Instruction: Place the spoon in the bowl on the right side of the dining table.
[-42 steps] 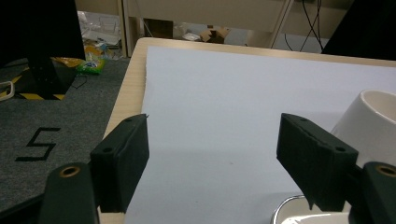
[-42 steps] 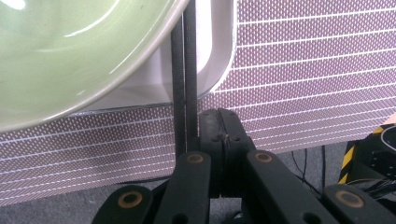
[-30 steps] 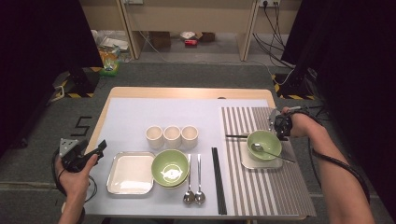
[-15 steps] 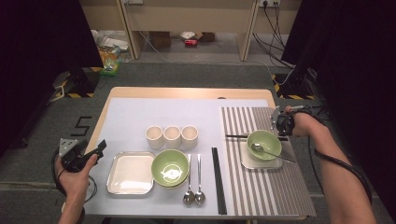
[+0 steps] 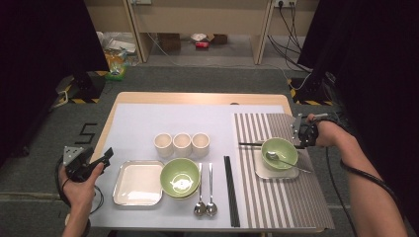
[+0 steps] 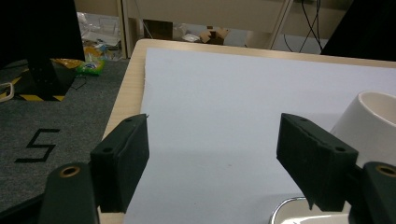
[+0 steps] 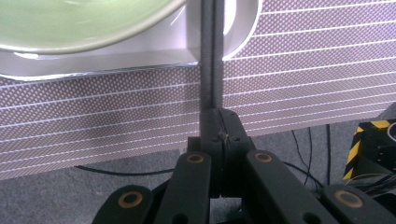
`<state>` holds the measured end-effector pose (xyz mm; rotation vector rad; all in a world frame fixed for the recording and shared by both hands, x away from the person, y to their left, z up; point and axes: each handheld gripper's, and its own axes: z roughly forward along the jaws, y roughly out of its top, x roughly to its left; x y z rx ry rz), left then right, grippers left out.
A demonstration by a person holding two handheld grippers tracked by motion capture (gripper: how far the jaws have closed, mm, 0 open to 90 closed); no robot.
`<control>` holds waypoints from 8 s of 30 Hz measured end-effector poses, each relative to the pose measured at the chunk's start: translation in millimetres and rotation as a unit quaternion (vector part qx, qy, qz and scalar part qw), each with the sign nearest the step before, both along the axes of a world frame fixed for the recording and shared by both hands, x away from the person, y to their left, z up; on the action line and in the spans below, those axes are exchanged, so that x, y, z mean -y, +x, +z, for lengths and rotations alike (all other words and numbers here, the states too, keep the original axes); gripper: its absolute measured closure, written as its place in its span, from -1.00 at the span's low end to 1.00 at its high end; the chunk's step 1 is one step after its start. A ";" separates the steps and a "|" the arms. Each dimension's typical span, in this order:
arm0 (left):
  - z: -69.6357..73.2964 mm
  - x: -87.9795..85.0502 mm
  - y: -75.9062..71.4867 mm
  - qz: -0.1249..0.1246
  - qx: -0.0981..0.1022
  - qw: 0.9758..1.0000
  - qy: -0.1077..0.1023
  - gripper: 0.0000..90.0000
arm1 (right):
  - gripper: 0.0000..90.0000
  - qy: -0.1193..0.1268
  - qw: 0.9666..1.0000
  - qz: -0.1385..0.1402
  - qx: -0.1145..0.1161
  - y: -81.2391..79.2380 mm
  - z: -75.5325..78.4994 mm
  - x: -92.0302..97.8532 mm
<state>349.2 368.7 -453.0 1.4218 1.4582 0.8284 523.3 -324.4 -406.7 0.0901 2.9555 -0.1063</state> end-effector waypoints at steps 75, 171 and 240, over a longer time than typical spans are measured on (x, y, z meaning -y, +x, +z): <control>0.4 -0.4 0.0 0.001 -0.001 1.000 0.001 -0.45 | 1.00 -0.007 1.000 0.001 -0.012 -1.3 -1.3 -1.8; 4.0 -4.7 -0.6 0.005 0.007 1.000 -0.001 -0.45 | 0.54 0.163 0.950 -0.252 0.087 22.6 31.6 -65.1; 4.9 -1.5 4.6 -0.001 0.005 1.000 -0.003 -0.44 | 0.36 0.258 0.909 -0.310 0.102 13.7 32.3 -157.2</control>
